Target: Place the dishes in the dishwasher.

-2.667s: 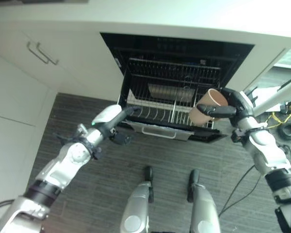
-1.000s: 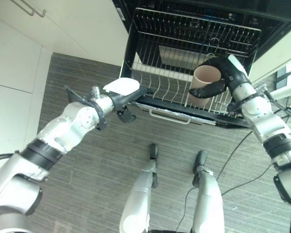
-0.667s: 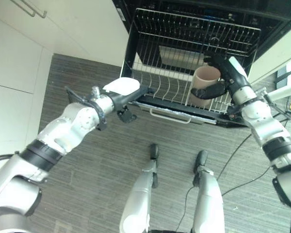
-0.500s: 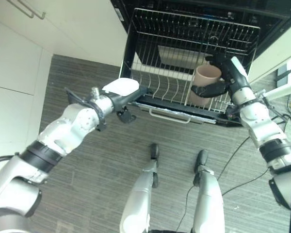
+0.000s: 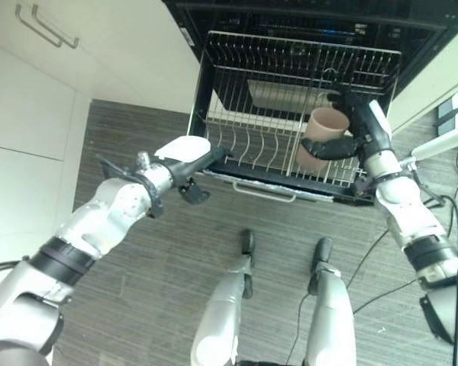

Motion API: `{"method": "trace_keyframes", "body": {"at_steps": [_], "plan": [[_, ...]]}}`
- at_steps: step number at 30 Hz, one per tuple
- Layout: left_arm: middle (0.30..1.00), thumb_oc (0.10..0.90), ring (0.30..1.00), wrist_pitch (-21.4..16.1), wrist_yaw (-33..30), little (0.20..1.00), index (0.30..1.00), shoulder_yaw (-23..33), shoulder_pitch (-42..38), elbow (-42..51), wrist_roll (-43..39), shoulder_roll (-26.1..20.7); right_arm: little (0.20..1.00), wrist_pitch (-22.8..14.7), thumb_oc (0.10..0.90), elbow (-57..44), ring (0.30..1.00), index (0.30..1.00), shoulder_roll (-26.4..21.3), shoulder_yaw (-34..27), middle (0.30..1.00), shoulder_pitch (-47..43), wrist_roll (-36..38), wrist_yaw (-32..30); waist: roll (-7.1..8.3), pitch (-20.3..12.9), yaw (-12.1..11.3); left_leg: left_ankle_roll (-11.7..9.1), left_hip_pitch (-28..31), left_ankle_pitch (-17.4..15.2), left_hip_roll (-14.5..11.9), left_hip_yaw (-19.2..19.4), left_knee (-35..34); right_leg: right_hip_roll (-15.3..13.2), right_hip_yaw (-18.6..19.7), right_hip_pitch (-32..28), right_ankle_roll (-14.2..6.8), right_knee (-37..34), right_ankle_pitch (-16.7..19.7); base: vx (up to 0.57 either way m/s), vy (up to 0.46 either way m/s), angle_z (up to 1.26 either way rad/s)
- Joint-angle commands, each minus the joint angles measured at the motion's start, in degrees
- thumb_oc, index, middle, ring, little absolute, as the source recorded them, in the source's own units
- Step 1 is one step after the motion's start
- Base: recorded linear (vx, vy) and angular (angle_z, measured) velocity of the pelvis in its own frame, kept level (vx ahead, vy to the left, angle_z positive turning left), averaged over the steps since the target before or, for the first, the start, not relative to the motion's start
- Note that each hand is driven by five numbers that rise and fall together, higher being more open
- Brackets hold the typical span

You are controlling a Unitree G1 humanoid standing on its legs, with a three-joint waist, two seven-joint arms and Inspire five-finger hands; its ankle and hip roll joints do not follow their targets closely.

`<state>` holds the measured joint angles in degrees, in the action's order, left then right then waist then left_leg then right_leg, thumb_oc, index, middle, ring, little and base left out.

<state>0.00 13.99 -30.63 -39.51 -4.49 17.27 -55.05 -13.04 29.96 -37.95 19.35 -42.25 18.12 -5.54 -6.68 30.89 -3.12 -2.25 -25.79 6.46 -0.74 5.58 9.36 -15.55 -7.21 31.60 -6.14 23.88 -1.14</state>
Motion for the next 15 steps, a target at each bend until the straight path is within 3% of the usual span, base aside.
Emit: {"method": "trace_keyframes", "body": {"at_steps": [1, 5, 15], "plan": [[0.900, 0.800, 0.900, -0.6, -3.5, 0.900, 0.900, 6.8, 0.1, 4.2, 2.7, 1.1, 0.900, -7.0, 0.800, -11.6, 0.900, 0.900, -3.2, -3.4, 0.900, 0.4, -2.3, -3.3, -2.34, -1.1, 2.3, -0.5, 1.0, -11.0, -0.3, 1.2, 7.8, -0.4, -2.0, -4.9, -3.8, -6.7, 0.5, 0.03, 0.047, -0.12], [0.900, 0.800, 0.900, -0.9, -3.9, 0.900, 0.900, 7.9, 3.1, 4.6, 2.9, 1.6, 0.900, -7.5, 0.800, -16.1, 0.900, 0.900, -3.4, -3.3, 0.900, 2.4, -5.6, -2.9, -2.66, -1.1, 2.9, -0.3, 2.9, -11.4, 0.0, 1.5, 7.8, -0.5, -1.4, -6.1, -3.7, -6.7, 0.2, 0.04, 0.071, -0.13], [0.900, 0.800, 0.900, -0.8, -5.2, 0.900, 0.900, 8.1, 6.5, 5.2, 2.7, 2.2, 0.900, -7.3, 0.800, -19.1, 0.900, 0.900, -4.1, -2.6, 0.900, 3.1, -5.1, -0.6, -3.12, -1.1, 3.4, 0.0, 5.3, -12.0, 0.4, 1.6, 7.8, -0.6, -0.8, -7.8, -3.6, -6.7, -0.4, 0.04, 0.032, -0.06]]}}
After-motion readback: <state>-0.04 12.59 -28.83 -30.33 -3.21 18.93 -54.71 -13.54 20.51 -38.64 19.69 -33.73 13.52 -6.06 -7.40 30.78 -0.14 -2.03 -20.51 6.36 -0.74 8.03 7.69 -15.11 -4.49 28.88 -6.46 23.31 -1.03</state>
